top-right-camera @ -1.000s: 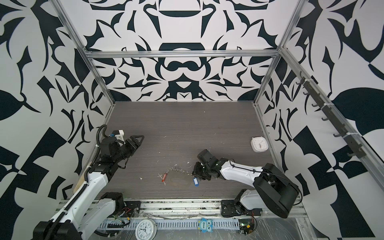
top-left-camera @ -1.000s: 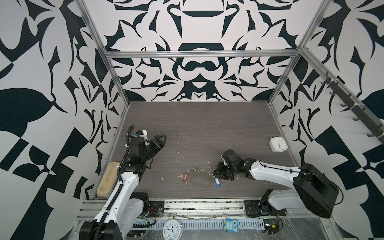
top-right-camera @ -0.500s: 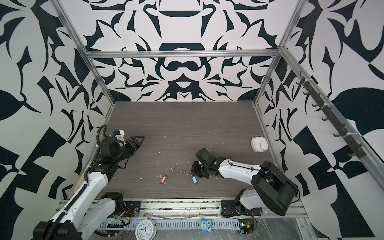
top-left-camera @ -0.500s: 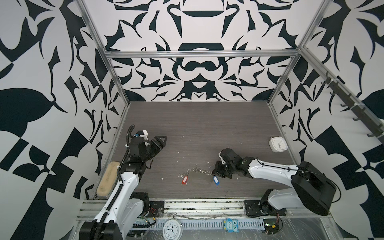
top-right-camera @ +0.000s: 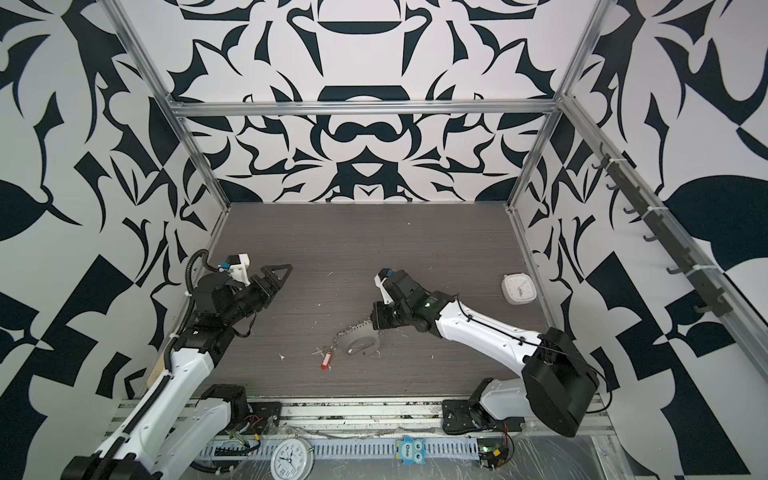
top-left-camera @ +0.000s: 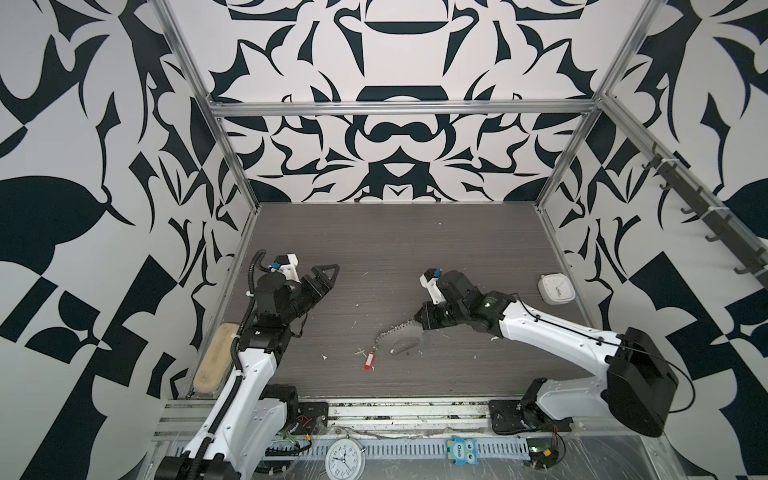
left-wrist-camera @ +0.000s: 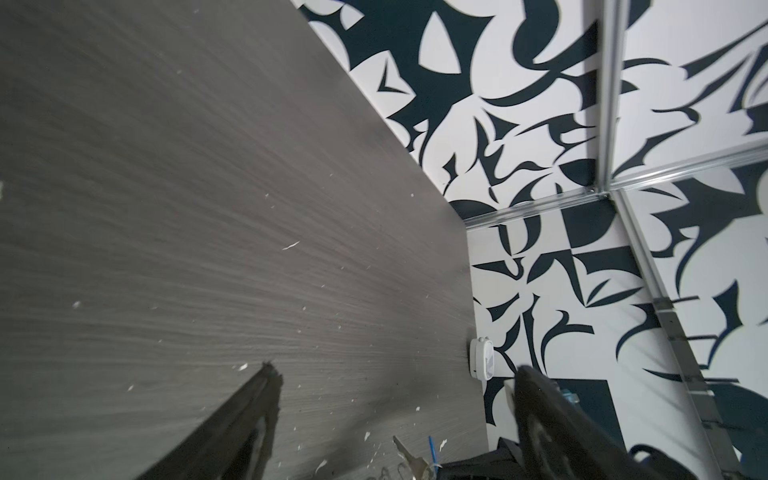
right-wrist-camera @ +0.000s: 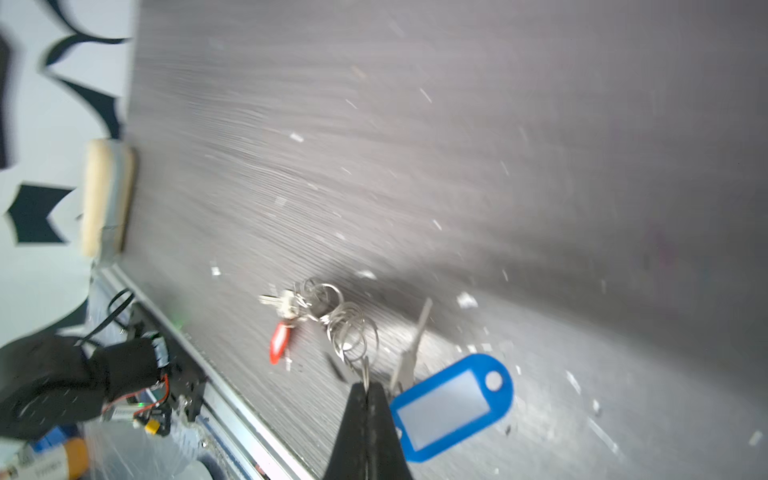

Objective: Remove the keys from the keyring
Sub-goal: 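Close the right gripper on the ring by the blue tag and lift, then raise the keyring bundle with the right gripper while the left gripper reaches toward it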

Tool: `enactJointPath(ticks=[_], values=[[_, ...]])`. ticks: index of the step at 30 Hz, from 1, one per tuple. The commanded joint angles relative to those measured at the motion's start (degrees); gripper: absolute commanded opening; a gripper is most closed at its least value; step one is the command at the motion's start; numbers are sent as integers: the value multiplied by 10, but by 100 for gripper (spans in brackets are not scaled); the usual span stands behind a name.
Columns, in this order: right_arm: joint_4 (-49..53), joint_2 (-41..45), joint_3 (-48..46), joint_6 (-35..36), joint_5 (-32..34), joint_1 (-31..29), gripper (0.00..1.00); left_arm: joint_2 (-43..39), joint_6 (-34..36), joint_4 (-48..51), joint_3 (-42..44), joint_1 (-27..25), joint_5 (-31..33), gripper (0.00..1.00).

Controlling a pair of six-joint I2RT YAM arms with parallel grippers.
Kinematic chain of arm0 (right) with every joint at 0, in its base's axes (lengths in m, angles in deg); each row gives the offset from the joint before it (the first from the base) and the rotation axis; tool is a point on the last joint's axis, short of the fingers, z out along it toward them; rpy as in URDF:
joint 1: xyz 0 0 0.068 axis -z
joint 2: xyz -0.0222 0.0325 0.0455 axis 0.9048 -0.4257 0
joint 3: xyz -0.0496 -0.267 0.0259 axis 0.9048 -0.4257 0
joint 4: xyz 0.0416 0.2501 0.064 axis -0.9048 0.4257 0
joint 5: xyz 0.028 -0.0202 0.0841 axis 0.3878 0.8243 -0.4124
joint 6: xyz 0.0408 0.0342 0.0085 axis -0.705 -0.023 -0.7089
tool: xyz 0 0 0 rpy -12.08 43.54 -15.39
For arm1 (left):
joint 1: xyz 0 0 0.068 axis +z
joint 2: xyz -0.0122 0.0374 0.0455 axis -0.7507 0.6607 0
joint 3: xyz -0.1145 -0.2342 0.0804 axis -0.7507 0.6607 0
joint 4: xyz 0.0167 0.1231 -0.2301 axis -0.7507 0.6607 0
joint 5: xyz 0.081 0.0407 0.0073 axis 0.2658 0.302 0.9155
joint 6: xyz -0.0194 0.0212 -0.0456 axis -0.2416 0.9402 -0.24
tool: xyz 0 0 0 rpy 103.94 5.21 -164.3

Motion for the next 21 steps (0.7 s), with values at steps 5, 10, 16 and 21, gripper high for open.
enactJointPath(ticks=[5,10,16,21], values=[[6,28,88,162,-54,-3,0,9,4,-45,-45,-9,-92,86],[-2,45,118,220,-105,-2,0,63,-32,-157,-49,-24,-190,69],[-25,70,134,246,-195,28,0,102,7,-184,-66,-101,-213,52],[-45,69,143,241,-296,64,0,120,21,-232,-81,-153,-246,48]])
